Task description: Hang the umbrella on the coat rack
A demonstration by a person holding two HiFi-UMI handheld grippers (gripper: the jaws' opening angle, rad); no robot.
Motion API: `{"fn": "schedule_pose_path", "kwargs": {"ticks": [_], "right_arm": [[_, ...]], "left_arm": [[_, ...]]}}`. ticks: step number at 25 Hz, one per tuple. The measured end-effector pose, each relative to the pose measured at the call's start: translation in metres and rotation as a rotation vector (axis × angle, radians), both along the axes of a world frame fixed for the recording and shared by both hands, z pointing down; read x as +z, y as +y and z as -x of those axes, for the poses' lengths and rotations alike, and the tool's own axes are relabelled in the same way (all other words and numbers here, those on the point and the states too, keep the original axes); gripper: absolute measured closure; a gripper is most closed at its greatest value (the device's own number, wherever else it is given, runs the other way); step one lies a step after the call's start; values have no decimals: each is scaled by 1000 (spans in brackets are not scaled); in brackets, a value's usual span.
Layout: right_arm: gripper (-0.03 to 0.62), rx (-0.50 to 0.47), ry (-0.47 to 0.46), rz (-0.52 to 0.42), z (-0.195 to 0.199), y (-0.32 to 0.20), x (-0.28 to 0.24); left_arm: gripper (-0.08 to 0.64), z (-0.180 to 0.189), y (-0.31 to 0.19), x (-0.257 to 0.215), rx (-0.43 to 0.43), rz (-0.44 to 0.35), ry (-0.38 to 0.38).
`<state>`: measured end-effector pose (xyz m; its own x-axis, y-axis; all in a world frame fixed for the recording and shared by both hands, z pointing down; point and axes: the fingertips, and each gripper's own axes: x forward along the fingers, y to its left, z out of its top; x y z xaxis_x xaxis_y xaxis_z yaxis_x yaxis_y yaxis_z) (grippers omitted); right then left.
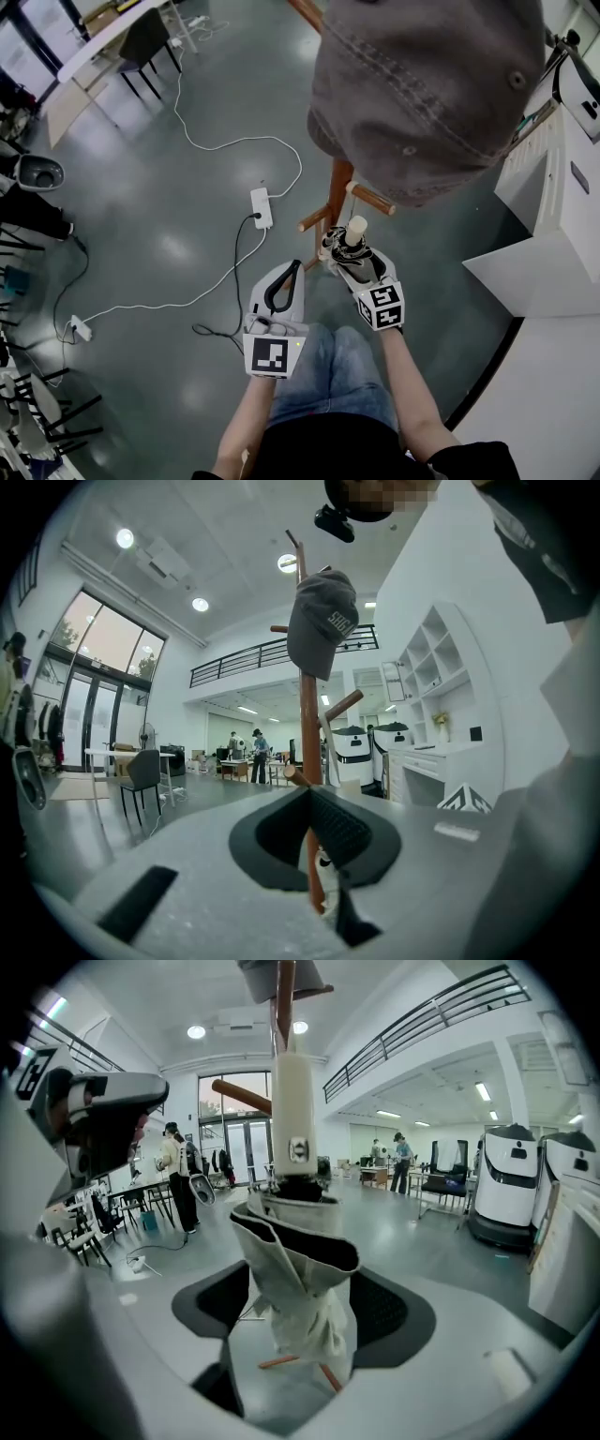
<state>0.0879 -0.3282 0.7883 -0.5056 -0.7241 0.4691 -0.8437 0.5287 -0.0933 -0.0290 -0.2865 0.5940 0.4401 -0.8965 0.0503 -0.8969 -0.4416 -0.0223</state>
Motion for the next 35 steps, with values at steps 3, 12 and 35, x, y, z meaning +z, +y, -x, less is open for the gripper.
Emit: {"fn": "schedule_pose_path", "kwargs": {"ticks": [3, 12, 35], "right_arm": [[283, 39, -29, -14, -11, 6, -25], [389, 182, -68, -94, -58, 30, -146], [584, 331, -126, -440, -113, 62, -401]], "left_arm": [[554, -1, 3, -14, 8, -4, -12], [554, -4, 14, -88, 8, 34, 0], [554, -33, 18, -205, 57, -3, -29]]}}
